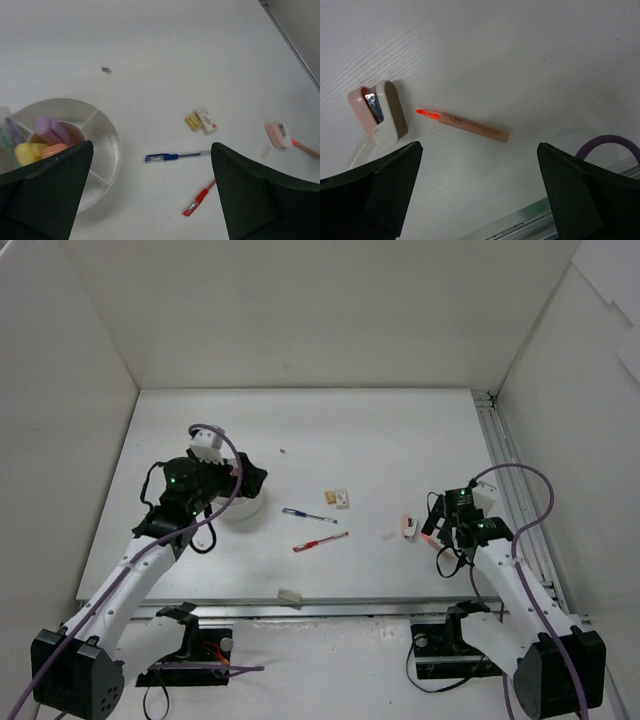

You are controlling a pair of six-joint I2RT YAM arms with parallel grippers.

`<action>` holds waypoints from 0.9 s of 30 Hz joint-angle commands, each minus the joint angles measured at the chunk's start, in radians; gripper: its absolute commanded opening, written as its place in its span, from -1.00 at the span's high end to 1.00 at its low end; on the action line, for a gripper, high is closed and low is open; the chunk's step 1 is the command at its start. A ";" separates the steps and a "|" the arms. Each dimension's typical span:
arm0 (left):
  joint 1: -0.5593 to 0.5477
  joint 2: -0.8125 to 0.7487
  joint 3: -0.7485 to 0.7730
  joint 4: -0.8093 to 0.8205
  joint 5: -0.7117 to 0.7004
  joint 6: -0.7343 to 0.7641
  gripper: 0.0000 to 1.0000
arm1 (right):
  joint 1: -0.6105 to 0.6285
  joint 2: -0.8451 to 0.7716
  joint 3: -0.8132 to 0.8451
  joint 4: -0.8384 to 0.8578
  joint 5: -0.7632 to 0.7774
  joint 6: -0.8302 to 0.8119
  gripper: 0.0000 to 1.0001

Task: Sort the stationery into containers
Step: Pick up the pen from the center of the board.

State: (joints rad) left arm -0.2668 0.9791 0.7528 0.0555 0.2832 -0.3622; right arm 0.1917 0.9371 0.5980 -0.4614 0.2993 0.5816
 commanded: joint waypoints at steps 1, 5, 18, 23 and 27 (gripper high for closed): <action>-0.106 0.027 0.022 0.061 0.129 0.112 -0.99 | -0.093 0.029 0.025 -0.033 -0.135 0.028 -0.96; -0.251 0.110 0.042 0.081 0.188 0.238 -0.99 | -0.118 0.077 0.051 -0.029 -0.121 -0.037 -0.96; -0.318 0.309 0.172 0.067 0.232 0.318 -0.99 | -0.102 0.334 0.273 0.124 -0.531 -0.518 -0.96; -0.318 0.345 0.240 0.035 0.222 0.345 -0.99 | -0.064 0.351 0.420 0.204 -0.321 -0.822 -0.96; -0.318 0.372 0.263 0.033 0.194 0.356 -0.99 | -0.072 0.315 0.404 0.198 -0.354 -0.810 -0.96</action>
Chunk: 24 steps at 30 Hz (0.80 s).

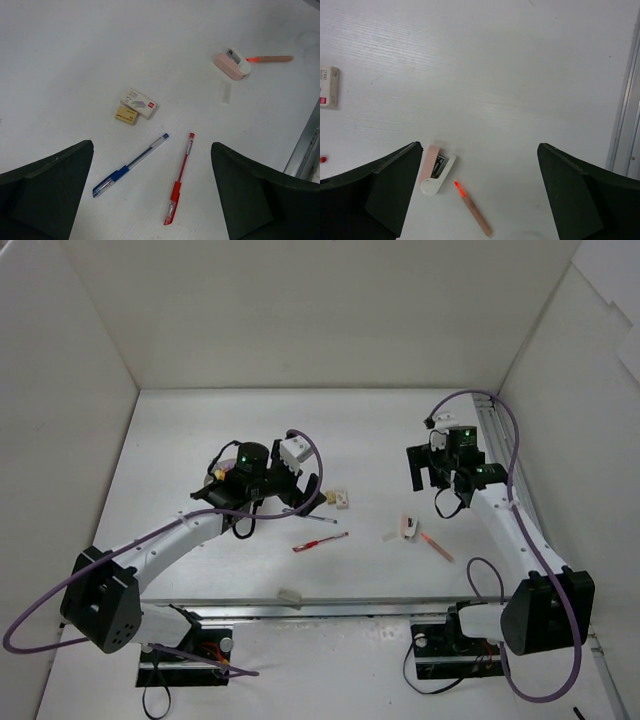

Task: Sort the stationery into containers
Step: Pick up the pen from the center of the board.

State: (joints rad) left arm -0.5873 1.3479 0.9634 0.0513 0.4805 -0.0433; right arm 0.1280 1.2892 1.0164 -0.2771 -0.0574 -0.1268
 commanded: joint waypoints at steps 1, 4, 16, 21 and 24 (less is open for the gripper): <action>0.003 0.010 0.061 0.038 -0.003 0.040 -0.99 | -0.005 -0.054 -0.039 0.015 0.007 -0.096 -0.96; 0.003 0.045 0.090 0.016 0.009 0.043 -0.99 | 0.015 -0.088 -0.110 0.024 0.053 -0.102 -0.96; 0.003 0.132 0.190 -0.038 0.064 0.117 -0.99 | 0.004 -0.018 -0.185 -0.126 0.013 -0.264 -0.96; 0.012 0.126 0.201 -0.045 0.056 0.125 -0.99 | 0.010 0.097 -0.167 -0.211 -0.016 -0.303 -0.95; 0.012 0.122 0.199 -0.044 0.027 0.128 -0.99 | 0.009 0.175 -0.167 -0.229 0.014 -0.318 -0.93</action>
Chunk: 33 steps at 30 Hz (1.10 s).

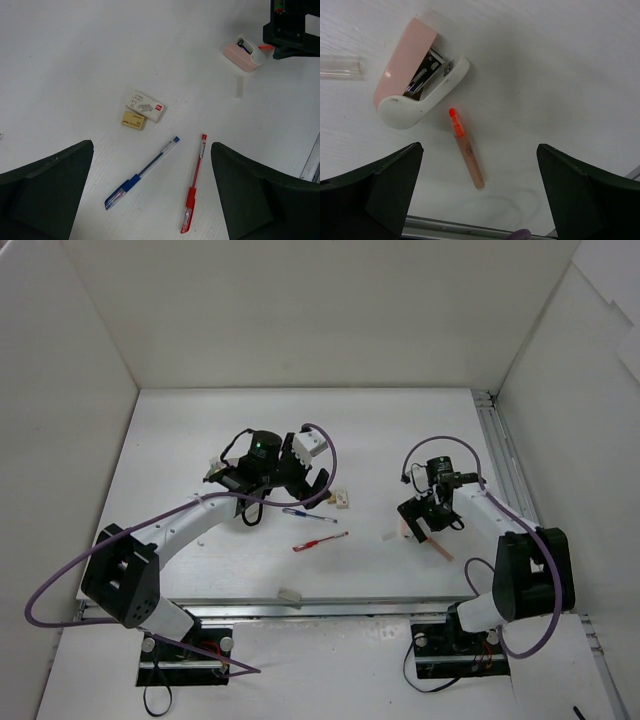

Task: Sort the stationery into containers
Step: Pick up the pen from the center of the board.

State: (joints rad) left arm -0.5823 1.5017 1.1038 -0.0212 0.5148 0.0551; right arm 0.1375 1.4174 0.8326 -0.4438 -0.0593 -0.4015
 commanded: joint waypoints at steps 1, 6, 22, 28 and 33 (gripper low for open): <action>0.007 -0.034 0.062 0.027 -0.010 0.029 -0.99 | -0.003 0.066 0.022 -0.073 0.015 -0.045 -0.91; 0.016 -0.029 0.065 0.026 -0.021 0.034 -0.99 | 0.001 0.139 0.040 -0.121 -0.007 -0.068 -0.76; 0.044 0.015 0.111 0.026 -0.036 0.037 -0.99 | -0.009 0.281 0.102 -0.188 -0.043 -0.086 0.83; 0.044 0.019 0.113 0.026 -0.048 0.032 -0.99 | 0.022 0.247 0.115 -0.168 0.012 -0.082 1.00; 0.044 -0.012 0.096 0.029 -0.056 0.022 -0.99 | 0.043 0.089 0.119 -0.124 0.004 -0.082 1.00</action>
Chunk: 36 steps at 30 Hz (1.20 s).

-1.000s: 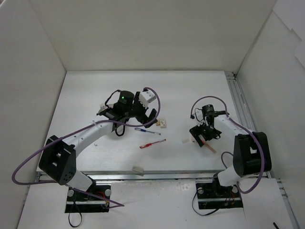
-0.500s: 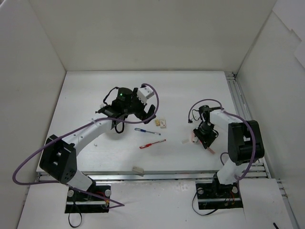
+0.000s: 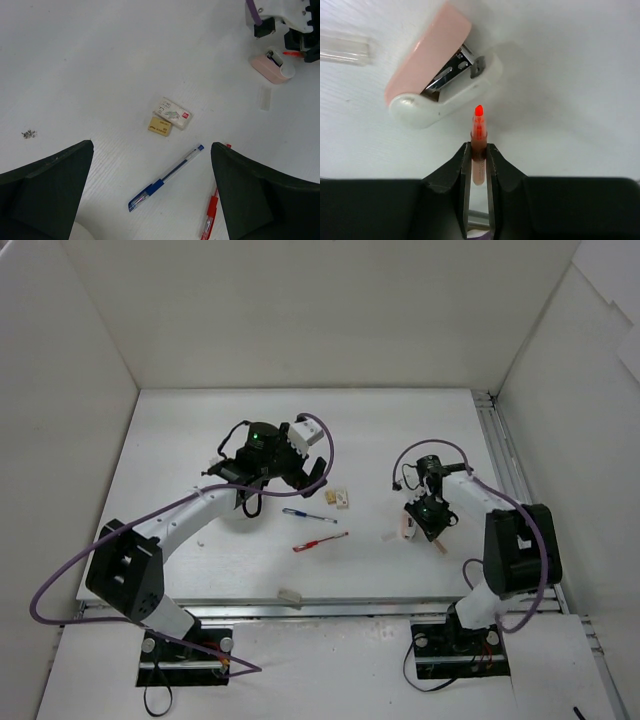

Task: Sort the stationery into containers
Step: Pick up the pen from the center of the board, then place the pen at the center of the board.

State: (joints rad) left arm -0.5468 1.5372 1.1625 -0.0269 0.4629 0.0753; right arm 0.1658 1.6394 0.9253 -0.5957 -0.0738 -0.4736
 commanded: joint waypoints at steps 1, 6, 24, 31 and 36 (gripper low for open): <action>0.008 -0.052 0.031 0.039 -0.007 -0.003 -0.99 | 0.038 -0.198 0.024 0.039 0.011 -0.014 1.00; 0.008 -0.103 -0.012 0.054 -0.029 -0.040 -0.99 | 0.136 -0.371 0.003 0.204 0.042 0.025 1.00; -0.001 -0.379 -0.196 -0.004 -0.196 -0.163 -0.99 | 0.251 0.224 0.405 0.364 0.048 0.032 0.97; -0.001 -0.422 -0.222 -0.008 -0.222 -0.172 -0.99 | 0.250 0.318 0.474 0.333 0.034 0.029 0.63; -0.001 -0.419 -0.224 -0.022 -0.237 -0.180 -0.99 | 0.244 0.347 0.481 0.326 0.032 0.039 0.43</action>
State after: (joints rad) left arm -0.5468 1.1378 0.9146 -0.0795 0.2440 -0.0875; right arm 0.4133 1.9770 1.3708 -0.2508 -0.0395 -0.4404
